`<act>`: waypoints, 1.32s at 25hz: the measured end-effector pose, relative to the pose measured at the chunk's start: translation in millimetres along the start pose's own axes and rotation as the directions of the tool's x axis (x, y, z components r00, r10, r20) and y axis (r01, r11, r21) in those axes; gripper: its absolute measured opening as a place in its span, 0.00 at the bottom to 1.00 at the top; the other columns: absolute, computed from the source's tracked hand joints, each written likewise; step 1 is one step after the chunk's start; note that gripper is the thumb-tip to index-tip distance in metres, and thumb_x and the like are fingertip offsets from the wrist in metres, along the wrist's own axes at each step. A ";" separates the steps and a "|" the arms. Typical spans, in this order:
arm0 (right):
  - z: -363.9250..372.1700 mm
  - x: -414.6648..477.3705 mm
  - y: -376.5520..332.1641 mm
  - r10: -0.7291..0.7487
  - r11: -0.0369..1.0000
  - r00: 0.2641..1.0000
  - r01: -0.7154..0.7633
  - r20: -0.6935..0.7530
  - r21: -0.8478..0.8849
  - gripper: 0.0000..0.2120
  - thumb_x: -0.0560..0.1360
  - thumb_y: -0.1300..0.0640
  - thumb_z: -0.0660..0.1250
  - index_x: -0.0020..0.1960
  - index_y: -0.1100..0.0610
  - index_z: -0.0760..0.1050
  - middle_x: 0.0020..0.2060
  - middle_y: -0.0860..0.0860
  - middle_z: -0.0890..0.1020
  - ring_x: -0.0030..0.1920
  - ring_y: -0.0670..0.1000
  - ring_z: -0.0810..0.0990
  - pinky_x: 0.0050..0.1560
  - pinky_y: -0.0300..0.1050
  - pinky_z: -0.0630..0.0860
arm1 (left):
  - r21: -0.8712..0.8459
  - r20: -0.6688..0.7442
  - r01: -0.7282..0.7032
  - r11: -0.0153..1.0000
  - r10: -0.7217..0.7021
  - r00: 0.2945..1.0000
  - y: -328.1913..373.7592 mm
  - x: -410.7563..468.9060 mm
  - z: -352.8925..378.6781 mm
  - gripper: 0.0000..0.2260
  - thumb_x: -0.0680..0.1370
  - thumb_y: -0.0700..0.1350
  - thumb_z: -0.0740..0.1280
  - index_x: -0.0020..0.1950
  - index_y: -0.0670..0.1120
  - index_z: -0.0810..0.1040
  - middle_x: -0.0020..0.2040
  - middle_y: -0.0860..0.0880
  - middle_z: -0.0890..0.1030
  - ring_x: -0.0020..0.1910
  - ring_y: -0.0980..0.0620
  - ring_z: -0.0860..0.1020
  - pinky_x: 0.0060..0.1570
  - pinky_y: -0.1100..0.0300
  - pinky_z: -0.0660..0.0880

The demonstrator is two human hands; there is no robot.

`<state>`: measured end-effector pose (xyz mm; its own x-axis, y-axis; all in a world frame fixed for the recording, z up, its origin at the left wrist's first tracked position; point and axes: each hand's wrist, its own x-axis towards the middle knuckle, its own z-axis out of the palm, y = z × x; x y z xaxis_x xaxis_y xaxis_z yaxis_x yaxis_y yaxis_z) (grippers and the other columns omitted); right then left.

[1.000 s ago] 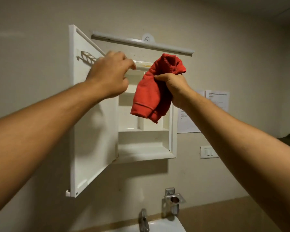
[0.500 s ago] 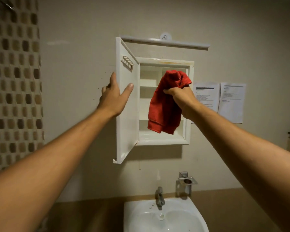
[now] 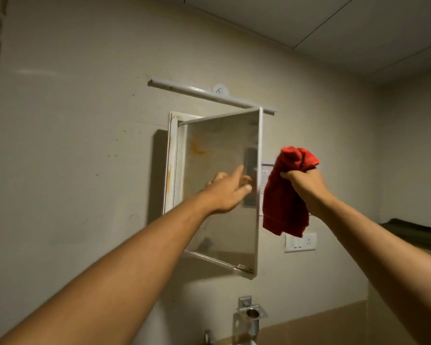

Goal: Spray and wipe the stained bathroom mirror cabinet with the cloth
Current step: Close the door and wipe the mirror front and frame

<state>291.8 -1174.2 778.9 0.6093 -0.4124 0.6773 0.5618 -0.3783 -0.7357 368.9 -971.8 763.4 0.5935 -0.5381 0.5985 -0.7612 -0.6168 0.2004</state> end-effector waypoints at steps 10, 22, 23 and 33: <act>108.0 16.2 61.7 0.073 0.997 0.961 -0.071 -0.266 0.017 0.21 0.77 0.72 0.66 0.59 0.47 0.77 0.50 0.57 0.84 0.52 0.59 0.83 0.48 0.52 0.80 | 0.589 0.193 -0.302 0.750 0.232 0.953 -191.7 41.7 24.1 0.33 0.84 0.61 0.54 0.84 0.46 0.51 0.79 0.41 0.66 0.79 0.37 0.59 0.77 0.37 0.53; 204.9 -2.6 46.2 0.251 0.968 0.905 -0.230 -0.343 0.102 0.07 0.79 0.60 0.72 0.56 0.57 0.82 0.50 0.55 0.88 0.50 0.55 0.85 0.45 0.48 0.78 | 0.414 -0.041 -0.399 0.818 0.455 0.889 -245.9 48.0 9.1 0.24 0.84 0.57 0.56 0.78 0.50 0.68 0.73 0.45 0.75 0.78 0.42 0.63 0.78 0.40 0.53; 207.7 -5.3 44.8 0.253 0.968 0.903 -0.233 -0.347 0.098 0.06 0.79 0.59 0.72 0.56 0.57 0.82 0.49 0.55 0.88 0.50 0.55 0.85 0.45 0.48 0.78 | 0.211 -0.170 -0.405 0.890 0.441 0.881 -242.8 45.3 2.8 0.21 0.85 0.56 0.57 0.76 0.51 0.70 0.71 0.46 0.77 0.75 0.44 0.68 0.76 0.42 0.60; 247.6 -16.9 55.6 0.192 0.981 0.956 -0.190 -0.220 0.031 0.09 0.79 0.60 0.70 0.59 0.54 0.80 0.50 0.56 0.88 0.53 0.58 0.87 0.54 0.55 0.84 | -0.669 -0.132 -0.348 0.656 0.356 0.925 -237.5 19.7 -26.2 0.27 0.83 0.37 0.61 0.81 0.51 0.63 0.71 0.48 0.77 0.67 0.49 0.77 0.63 0.48 0.78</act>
<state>451.2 -983.1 726.9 0.5673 -0.6494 0.5064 0.4532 -0.2672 -0.8504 554.6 -820.9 747.9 0.2438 -0.6415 0.7273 -0.8810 0.1670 0.4426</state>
